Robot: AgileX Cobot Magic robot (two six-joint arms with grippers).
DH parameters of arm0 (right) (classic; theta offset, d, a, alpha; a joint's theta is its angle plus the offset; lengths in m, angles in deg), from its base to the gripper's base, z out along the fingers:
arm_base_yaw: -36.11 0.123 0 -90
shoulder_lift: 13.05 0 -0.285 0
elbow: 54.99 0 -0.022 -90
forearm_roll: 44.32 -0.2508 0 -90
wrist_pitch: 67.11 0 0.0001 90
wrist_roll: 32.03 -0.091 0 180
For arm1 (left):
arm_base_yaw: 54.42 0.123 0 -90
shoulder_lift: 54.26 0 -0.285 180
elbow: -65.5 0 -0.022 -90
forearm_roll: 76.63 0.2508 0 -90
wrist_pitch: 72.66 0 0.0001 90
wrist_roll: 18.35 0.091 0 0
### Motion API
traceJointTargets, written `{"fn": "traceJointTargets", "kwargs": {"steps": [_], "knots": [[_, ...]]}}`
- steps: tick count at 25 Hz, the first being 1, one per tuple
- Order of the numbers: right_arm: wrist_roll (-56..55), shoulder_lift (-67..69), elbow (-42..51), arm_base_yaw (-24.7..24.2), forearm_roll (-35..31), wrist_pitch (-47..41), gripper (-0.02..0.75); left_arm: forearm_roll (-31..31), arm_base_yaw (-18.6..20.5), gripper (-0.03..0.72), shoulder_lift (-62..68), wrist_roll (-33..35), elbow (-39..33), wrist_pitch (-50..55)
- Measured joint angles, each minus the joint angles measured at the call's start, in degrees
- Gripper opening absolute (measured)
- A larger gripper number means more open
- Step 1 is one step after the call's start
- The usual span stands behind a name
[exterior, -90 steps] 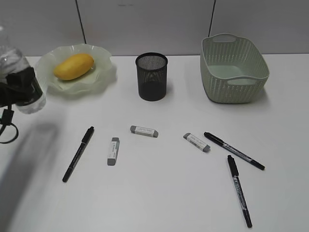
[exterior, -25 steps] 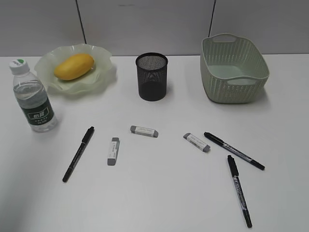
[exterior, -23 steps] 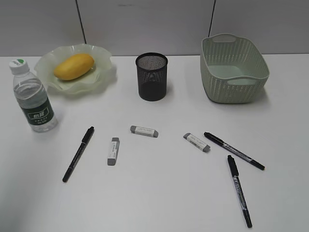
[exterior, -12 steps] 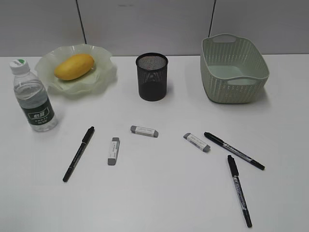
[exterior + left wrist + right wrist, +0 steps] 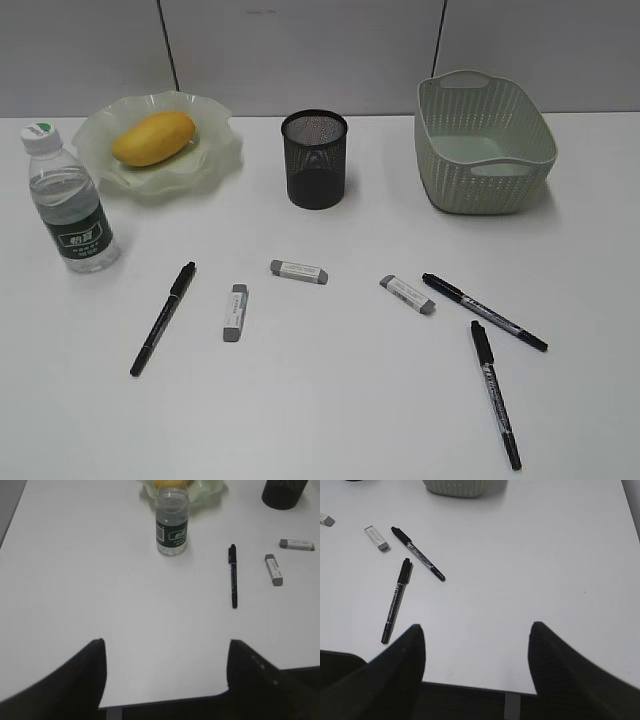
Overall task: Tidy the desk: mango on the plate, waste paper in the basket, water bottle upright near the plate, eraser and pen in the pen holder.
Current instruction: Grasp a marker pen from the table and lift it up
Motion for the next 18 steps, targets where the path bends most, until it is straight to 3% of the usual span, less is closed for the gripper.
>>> {"fn": "traceJointTargets", "kwargs": {"steps": [9, 18], "knots": [[0.0, 0.0, 0.0, 0.0, -0.06, 0.04, 0.512, -0.22, 0.0, 0.524, -3.3, 2.2, -2.57, 0.0], [0.0, 0.0, 0.0, 0.0, -0.06, 0.04, 0.512, -0.51, 0.0, 0.512, -3.35, 2.2, -5.47, -8.28]]}}
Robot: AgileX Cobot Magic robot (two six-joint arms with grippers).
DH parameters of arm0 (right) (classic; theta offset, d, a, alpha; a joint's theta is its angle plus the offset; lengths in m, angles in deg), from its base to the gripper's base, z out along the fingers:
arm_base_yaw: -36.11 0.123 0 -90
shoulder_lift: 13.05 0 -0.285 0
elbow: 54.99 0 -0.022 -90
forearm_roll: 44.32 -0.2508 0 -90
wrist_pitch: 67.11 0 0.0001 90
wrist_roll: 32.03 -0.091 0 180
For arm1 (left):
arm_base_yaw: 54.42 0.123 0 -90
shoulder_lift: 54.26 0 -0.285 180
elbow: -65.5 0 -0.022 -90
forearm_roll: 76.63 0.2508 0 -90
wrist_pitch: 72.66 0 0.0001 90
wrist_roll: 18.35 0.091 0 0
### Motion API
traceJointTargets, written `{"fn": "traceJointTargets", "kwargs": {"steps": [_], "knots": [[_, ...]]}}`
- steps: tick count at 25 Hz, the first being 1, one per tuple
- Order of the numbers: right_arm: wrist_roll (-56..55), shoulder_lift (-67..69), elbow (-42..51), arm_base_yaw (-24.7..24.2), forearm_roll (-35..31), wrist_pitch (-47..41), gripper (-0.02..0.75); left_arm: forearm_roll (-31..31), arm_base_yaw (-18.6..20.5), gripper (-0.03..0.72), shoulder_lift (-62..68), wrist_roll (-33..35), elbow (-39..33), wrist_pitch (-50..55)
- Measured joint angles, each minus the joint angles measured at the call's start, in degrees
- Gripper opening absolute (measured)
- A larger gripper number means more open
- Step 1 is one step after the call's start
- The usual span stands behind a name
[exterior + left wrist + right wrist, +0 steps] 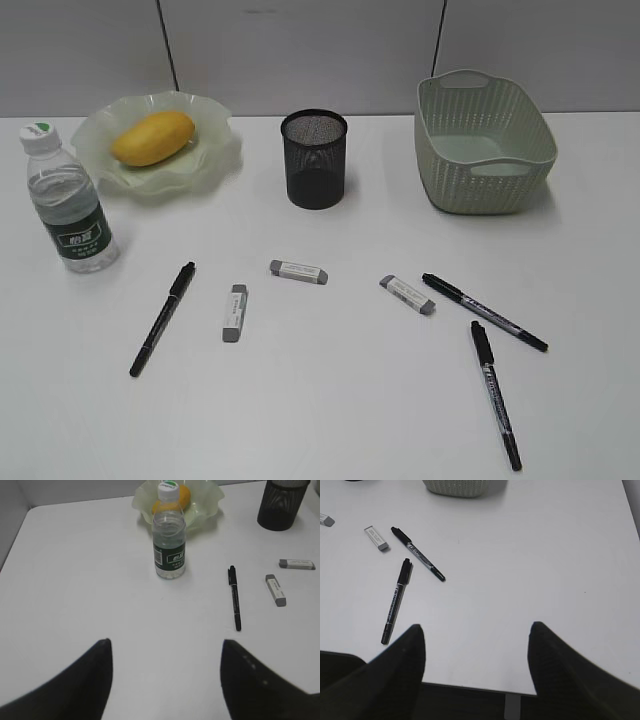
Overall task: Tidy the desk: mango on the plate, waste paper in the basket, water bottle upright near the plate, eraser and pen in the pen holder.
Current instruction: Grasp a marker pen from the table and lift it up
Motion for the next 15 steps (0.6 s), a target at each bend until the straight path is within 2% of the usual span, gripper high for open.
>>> {"fn": "traceJointTargets", "kwargs": {"steps": [9, 15], "knots": [[0.43, 1.85, -1.11, 0.0, 0.0, -1.7, 0.512, 0.18, 0.0, 0.505, 0.0, 0.0, 0.0, -0.36], [5.29, 18.43, -10.4, 0.0, -2.7, -6.07, 0.512, 0.18, 0.0, 0.504, 0.0, 0.0, 0.0, -0.36]]}}
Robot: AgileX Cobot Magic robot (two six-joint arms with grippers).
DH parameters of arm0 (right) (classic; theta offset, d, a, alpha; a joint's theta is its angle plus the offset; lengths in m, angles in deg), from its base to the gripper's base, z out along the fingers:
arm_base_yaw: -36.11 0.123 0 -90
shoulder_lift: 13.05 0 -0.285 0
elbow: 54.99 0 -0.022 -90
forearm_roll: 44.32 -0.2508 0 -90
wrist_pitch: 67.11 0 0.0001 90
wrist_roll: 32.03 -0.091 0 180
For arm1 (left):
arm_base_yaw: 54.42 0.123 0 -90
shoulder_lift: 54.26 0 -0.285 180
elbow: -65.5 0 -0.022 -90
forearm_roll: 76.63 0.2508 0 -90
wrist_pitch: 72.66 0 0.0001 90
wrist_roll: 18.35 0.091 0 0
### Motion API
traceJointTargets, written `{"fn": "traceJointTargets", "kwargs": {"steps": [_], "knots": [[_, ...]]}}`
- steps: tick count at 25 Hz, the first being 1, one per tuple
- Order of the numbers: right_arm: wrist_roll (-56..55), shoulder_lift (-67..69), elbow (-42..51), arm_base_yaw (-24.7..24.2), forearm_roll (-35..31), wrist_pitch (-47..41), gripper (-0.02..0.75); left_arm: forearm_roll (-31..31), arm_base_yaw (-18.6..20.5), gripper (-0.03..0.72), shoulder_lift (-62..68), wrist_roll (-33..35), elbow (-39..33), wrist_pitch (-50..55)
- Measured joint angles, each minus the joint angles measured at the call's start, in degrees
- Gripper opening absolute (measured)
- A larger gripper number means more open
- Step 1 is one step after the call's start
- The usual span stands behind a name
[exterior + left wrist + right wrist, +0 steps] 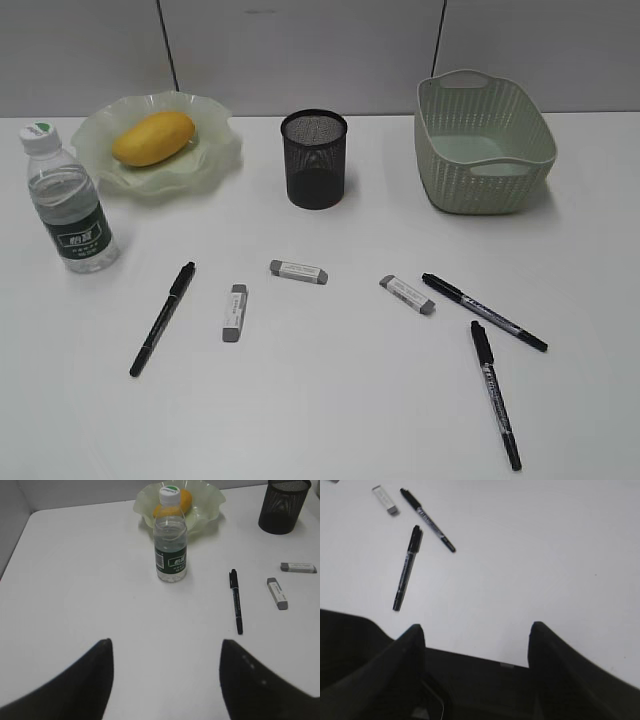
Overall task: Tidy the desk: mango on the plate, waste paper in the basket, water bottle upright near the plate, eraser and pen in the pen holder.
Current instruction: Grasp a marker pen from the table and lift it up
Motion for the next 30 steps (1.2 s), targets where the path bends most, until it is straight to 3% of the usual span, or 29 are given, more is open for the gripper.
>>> {"fn": "traceJointTargets", "kwargs": {"steps": [8, 14, 19, 25, 30], "knots": [[10.26, 29.64, -14.92, 0.3, -2.56, -2.68, 0.48, 0.0, 0.0, 0.501, 0.0, 0.0, 0.0, 0.0], [11.91, 50.88, -29.11, 9.72, 4.61, -3.52, 0.47, 0.05, 0.0, 0.5, 0.0, 0.0, 0.0, -0.04], [16.63, 66.53, -39.99, 13.83, -1.21, -3.27, 0.469, 0.05, 0.0, 0.498, 0.0, 0.01, 0.0, -0.04], [20.25, 79.16, -43.96, 13.9, -2.78, -1.5, 0.463, 0.05, 0.0, 0.498, 0.0, 0.01, 0.0, -0.04], [22.08, 83.9, -42.0, 13.9, -2.88, 5.99, 0.444, 0.05, 0.0, 0.498, 0.0, 0.06, 0.0, -0.04]]}}
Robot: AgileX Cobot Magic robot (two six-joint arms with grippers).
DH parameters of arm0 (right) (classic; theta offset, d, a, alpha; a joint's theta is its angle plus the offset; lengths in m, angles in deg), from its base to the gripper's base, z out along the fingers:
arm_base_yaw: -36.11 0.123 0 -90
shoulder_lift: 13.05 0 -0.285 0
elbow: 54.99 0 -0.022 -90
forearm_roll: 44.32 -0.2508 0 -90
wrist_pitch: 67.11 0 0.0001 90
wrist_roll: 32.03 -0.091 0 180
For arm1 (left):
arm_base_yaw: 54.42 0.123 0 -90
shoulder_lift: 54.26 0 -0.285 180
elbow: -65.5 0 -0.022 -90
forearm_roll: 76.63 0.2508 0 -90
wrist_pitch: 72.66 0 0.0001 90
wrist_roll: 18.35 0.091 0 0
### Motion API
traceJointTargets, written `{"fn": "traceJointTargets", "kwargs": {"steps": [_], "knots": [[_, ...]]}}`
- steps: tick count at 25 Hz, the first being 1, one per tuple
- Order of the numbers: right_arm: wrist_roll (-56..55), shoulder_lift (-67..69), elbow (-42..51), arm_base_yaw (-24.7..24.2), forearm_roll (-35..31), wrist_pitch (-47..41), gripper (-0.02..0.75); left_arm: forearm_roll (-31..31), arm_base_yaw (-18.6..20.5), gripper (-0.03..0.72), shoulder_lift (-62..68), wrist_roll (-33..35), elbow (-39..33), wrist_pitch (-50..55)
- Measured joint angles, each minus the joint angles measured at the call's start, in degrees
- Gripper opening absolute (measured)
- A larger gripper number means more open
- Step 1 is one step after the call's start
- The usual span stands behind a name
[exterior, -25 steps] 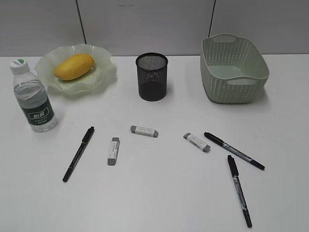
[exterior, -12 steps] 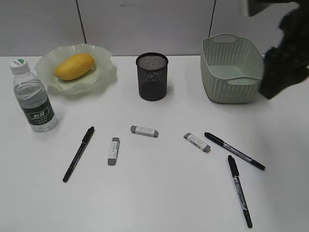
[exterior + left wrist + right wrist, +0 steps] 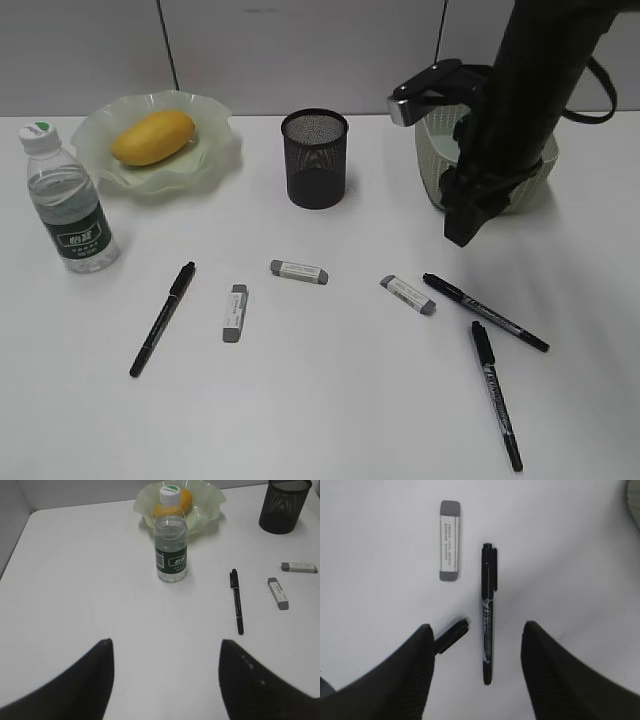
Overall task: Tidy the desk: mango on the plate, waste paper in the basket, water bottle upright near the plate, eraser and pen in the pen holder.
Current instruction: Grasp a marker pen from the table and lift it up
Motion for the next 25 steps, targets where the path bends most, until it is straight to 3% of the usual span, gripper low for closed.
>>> {"fn": "traceJointTargets", "kwargs": {"steps": [8, 25], "knots": [[2.95, 5.9, 5.81, -0.05, -0.02, 6.84, 0.404, 0.0, 0.0, 0.498, 0.0, 0.05, 0.0, 0.0], [5.44, 12.16, 5.98, -1.98, -0.07, 11.71, 0.376, 0.0, 0.0, 0.498, 0.0, 0.11, -0.06, 0.0]]}}
